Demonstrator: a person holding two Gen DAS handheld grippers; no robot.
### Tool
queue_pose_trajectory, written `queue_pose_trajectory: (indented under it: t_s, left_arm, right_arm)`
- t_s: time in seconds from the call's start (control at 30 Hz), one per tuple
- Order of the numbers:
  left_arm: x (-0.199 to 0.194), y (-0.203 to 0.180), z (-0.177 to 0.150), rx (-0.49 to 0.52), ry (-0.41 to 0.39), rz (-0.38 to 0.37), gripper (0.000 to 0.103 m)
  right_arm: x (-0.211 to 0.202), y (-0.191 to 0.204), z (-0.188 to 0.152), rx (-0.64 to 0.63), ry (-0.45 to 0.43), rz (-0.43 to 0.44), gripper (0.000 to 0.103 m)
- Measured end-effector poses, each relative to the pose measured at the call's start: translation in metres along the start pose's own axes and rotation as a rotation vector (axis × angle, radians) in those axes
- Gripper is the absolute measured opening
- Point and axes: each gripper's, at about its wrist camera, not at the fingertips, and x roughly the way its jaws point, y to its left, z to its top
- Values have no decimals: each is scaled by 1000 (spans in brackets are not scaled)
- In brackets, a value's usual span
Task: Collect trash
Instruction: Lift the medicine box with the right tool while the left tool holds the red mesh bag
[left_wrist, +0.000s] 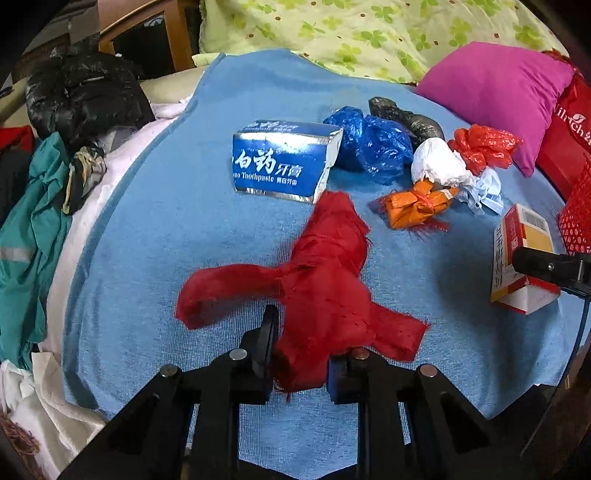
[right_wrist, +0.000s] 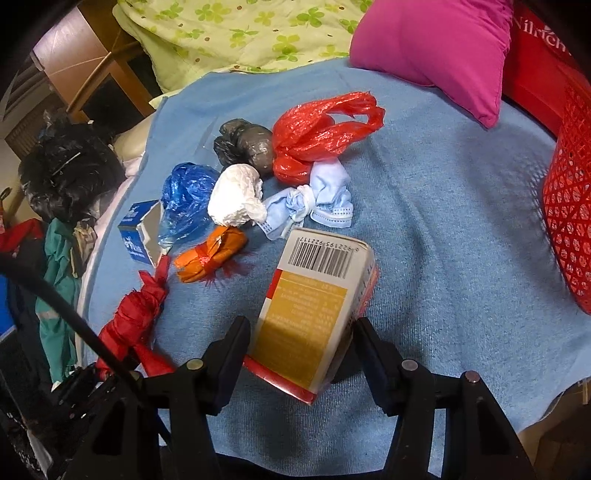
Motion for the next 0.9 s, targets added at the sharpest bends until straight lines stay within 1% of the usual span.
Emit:
queue_pose_trajectory:
  t_s: [0.1, 0.2, 0.43, 0.47, 0.5, 0.57, 0.6, 0.63, 0.7, 0.73, 0.83, 0.87, 0.9]
  left_arm:
    - [-12, -6, 2, 22, -42, 12, 15]
    - [-28, -11, 6, 47, -88, 41, 14]
    - [-63, -19, 16, 69, -164, 50, 13]
    - [-70, -21, 18, 74, -175, 50, 13]
    - [-74, -22, 18, 77, -185, 49, 13]
    - [-86, -26, 22, 84, -210, 49, 13]
    - [-90, -28, 23, 86, -219, 47, 13]
    - [-95, -30, 24, 87, -230, 45, 13]
    - [-105, -36, 25, 95, -254, 46, 13]
    - [-108, -38, 26, 99, -261, 45, 13]
    - [-112, -42, 24, 108, -267, 46, 13]
    - [-112, -43, 24, 110, -267, 48, 13]
    - [-112, -44, 24, 111, -264, 49, 13]
  right_arm:
    - [-5, -3, 0, 1, -7, 11, 61]
    - [-13, -4, -1, 3, -16, 30, 61]
    - [-37, -6, -1, 0, -59, 67, 61]
    - [-42, -6, -1, -1, -69, 70, 57]
    - [-47, -6, -1, -1, -79, 76, 56]
    - [-56, -7, 0, -1, -103, 83, 55]
    - [-62, -7, 0, -10, -117, 80, 51]
    - [-64, -6, 1, -17, -122, 73, 48]
    - [-64, -8, 1, -16, -113, 55, 47]
    - [-62, -11, 1, -8, -101, 62, 47]
    - [-56, -17, -4, 1, -73, 88, 48]
    - [-55, -18, -5, 0, -72, 87, 53]
    - [-54, -19, -6, -2, -70, 89, 63]
